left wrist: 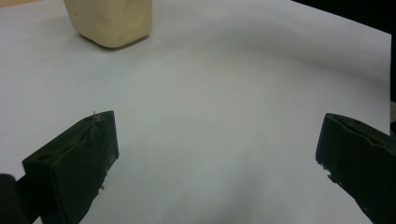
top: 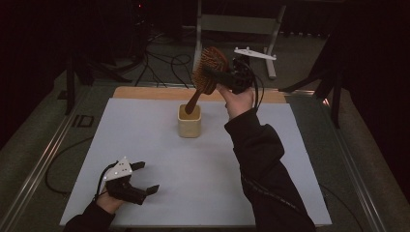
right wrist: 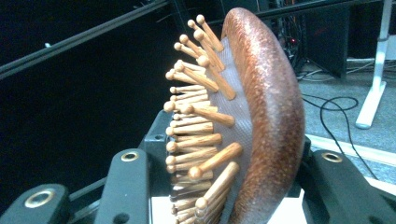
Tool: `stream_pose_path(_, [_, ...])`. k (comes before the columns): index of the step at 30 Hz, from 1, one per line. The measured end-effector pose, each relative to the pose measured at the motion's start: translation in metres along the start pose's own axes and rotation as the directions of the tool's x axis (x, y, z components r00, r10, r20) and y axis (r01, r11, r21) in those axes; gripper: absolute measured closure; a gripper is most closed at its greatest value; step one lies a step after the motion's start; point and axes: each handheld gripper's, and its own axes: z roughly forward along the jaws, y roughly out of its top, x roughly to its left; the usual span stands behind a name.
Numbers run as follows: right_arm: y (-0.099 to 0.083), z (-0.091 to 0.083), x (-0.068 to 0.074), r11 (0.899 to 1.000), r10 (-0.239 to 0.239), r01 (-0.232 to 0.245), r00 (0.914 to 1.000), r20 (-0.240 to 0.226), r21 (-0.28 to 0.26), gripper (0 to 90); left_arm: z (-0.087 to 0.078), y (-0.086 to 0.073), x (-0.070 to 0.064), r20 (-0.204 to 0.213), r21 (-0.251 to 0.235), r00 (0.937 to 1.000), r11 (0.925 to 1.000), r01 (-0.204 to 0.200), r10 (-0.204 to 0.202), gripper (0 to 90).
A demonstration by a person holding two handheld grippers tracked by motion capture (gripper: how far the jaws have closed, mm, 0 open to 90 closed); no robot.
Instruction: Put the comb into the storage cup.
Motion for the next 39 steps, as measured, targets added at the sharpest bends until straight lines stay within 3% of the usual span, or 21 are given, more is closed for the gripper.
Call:
stream_pose_path(21, [-0.03, 0.04, -0.015, 0.999, 0.015, -0.017, 0.9991, 0.039, 0.051, 51.7, 0.001, 0.0, -0.002, 0.017, -0.003, 0.9998, 0.9999, -0.012, 0.012, 0.0])
stream_pose_path(39, [-0.055, 0.058, -0.024, 0.995, 0.026, -0.031, 0.9977, 0.063, 0.094, 51.6, 0.001, 0.0, -0.001, 0.023, -0.006, 0.9997, 0.9999, -0.01, 0.01, 0.1])
